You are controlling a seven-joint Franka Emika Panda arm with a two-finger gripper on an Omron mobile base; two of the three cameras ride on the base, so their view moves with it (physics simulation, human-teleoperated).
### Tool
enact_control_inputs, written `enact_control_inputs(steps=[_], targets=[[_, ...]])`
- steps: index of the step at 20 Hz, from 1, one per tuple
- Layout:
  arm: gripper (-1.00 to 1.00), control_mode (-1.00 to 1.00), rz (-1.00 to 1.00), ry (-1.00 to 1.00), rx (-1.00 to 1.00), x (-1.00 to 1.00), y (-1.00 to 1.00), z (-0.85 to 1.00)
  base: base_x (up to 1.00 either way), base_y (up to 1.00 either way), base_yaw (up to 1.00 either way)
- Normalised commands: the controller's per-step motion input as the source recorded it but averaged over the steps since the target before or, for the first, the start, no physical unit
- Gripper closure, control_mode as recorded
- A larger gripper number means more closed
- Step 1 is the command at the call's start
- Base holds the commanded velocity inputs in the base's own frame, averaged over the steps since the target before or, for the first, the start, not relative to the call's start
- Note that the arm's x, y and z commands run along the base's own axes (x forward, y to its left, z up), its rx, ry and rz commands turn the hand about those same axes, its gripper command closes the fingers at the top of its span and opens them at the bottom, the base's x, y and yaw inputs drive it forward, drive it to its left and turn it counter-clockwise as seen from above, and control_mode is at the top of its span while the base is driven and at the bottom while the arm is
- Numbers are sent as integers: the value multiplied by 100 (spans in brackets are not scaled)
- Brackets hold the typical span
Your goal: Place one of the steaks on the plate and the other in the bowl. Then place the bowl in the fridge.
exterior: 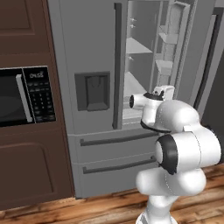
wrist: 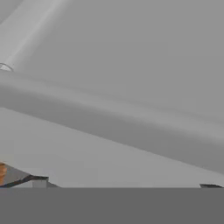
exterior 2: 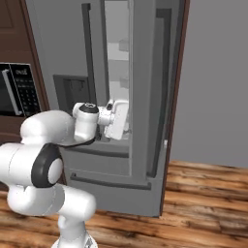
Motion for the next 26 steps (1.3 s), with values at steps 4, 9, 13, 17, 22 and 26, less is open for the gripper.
enact_control_inputs(steps=[4, 9, 13, 17, 22, 26], targets=[[-100, -100, -7, 3, -4, -34, -100, -2, 0, 0, 0], [-100, -100, -10, 12, -2, -21, -100, 0, 0, 0, 0], [-100, -100, -11, 9, 4, -63, 3, 10, 0, 0, 0], [-100, -100, -19, -4, 16, -34, 100, 47, 0, 0, 0], [-100, -100, -31, -24, 53, 0, 85, 8, 0, 0, 0], [-100, -100, -40, -42, 74, -3, 53, -1, 0, 0, 0]])
